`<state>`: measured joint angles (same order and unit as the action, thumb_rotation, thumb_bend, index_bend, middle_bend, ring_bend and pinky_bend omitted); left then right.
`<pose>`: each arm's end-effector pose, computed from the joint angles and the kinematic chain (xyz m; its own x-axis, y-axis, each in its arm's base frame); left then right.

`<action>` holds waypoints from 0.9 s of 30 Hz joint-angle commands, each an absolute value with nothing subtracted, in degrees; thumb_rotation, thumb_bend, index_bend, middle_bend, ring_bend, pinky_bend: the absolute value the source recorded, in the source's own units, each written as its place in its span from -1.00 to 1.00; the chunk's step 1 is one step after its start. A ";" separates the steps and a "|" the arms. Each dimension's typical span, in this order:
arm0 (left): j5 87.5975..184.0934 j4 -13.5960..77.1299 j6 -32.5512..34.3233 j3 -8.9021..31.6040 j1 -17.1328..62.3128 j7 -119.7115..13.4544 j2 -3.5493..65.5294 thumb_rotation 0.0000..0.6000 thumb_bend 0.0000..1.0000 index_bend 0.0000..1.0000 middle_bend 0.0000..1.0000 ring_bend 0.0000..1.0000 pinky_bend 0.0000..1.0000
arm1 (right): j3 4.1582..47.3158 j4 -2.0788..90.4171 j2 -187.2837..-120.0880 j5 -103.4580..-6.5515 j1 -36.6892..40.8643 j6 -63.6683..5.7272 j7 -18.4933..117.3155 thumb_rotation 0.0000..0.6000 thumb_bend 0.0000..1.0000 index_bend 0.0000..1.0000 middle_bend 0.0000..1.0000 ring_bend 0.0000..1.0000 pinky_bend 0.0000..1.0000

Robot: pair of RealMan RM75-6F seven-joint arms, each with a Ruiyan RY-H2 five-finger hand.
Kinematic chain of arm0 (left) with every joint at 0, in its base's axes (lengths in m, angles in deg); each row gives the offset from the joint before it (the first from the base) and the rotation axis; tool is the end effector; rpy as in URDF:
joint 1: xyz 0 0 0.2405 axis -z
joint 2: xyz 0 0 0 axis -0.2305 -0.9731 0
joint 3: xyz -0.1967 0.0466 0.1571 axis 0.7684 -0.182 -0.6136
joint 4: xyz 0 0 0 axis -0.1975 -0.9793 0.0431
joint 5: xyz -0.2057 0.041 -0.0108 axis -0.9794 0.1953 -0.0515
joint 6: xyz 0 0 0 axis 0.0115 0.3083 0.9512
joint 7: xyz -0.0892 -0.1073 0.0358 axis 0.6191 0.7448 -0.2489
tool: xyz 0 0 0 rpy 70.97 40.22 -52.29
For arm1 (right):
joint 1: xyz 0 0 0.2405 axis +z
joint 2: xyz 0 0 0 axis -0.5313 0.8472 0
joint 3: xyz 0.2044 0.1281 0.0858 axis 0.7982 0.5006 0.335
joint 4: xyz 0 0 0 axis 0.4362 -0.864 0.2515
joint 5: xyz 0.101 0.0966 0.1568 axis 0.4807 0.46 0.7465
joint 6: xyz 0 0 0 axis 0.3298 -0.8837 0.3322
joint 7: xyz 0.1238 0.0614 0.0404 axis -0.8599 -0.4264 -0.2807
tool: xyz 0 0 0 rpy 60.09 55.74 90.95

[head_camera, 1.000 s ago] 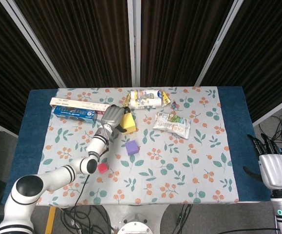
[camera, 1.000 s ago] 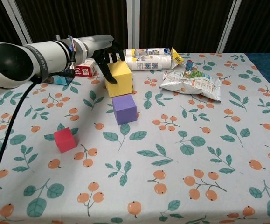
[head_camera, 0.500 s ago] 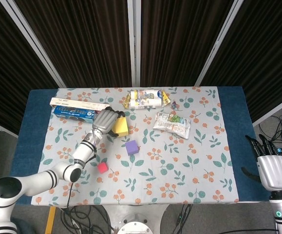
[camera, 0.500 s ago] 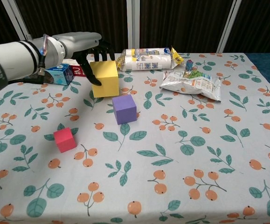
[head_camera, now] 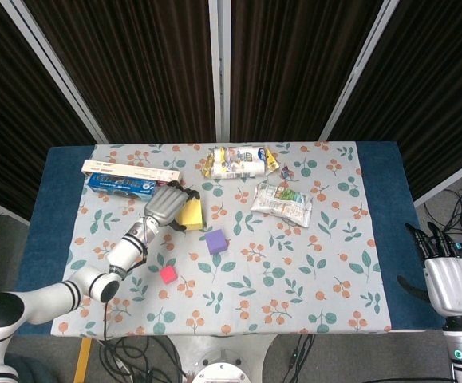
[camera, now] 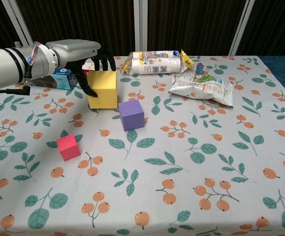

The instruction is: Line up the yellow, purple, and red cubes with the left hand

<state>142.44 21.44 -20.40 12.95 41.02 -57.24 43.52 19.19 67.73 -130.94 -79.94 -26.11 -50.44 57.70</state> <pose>-0.1298 0.4111 -0.0439 0.5007 0.2902 0.8155 0.8219 -0.4551 -0.3427 -0.2867 -0.1883 0.1711 0.4729 0.0305 0.8806 -0.8784 -0.0625 0.4739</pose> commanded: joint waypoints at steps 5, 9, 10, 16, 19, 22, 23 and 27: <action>143.84 22.06 -20.91 12.59 40.81 -56.18 41.98 1.00 -0.90 -0.46 -0.55 -0.58 -0.56 | 19.25 67.47 -131.04 -79.86 -26.12 -50.34 57.35 1.00 -0.86 -0.84 -0.64 -0.96 -0.73; 144.01 26.27 -19.76 13.11 39.95 -55.61 39.42 1.00 -0.90 -0.49 -0.60 -0.61 -0.56 | 19.36 67.36 -131.09 -79.93 -26.01 -50.25 57.25 1.00 -0.86 -0.84 -0.64 -0.96 -0.73; 144.01 27.61 -19.52 13.23 39.72 -55.45 38.70 1.00 -0.90 -0.49 -0.60 -0.61 -0.57 | 19.39 67.33 -131.11 -79.96 -25.96 -50.22 57.22 1.00 -0.86 -0.84 -0.64 -0.96 -0.73; 144.57 36.44 -17.60 13.26 38.65 -56.31 35.91 1.00 -0.91 -0.41 -0.60 -0.61 -0.59 | 19.43 67.14 -131.42 -80.14 -25.66 -49.83 57.02 1.00 -0.85 -0.84 -0.64 -0.96 -0.73; 144.82 39.27 -16.92 12.72 39.00 -59.76 36.27 1.00 -0.91 -0.33 -0.60 -0.64 -0.65 | 19.41 67.14 -131.42 -80.25 -25.62 -49.78 57.03 1.00 -0.86 -0.84 -0.63 -0.96 -0.73; 143.11 40.35 -16.38 12.87 39.61 -63.80 38.06 1.00 -0.92 -0.30 -0.61 -0.68 -0.70 | 19.39 67.14 -131.33 -80.22 -25.76 -49.96 56.90 1.00 -0.85 -0.84 -0.64 -0.96 -0.73; 142.05 40.35 -16.31 12.93 39.97 -65.73 38.98 1.00 -0.92 -0.29 -0.61 -0.68 -0.71 | 19.37 67.12 -131.26 -80.23 -25.85 -50.06 56.81 1.00 -0.85 -0.84 -0.64 -0.96 -0.73; 138.21 40.16 -15.68 13.19 41.13 -72.04 41.95 1.00 -0.92 -0.29 -0.61 -0.69 -0.72 | 19.29 66.86 -131.17 -80.21 -26.11 -50.32 56.39 1.00 -0.85 -0.84 -0.64 -0.96 -0.73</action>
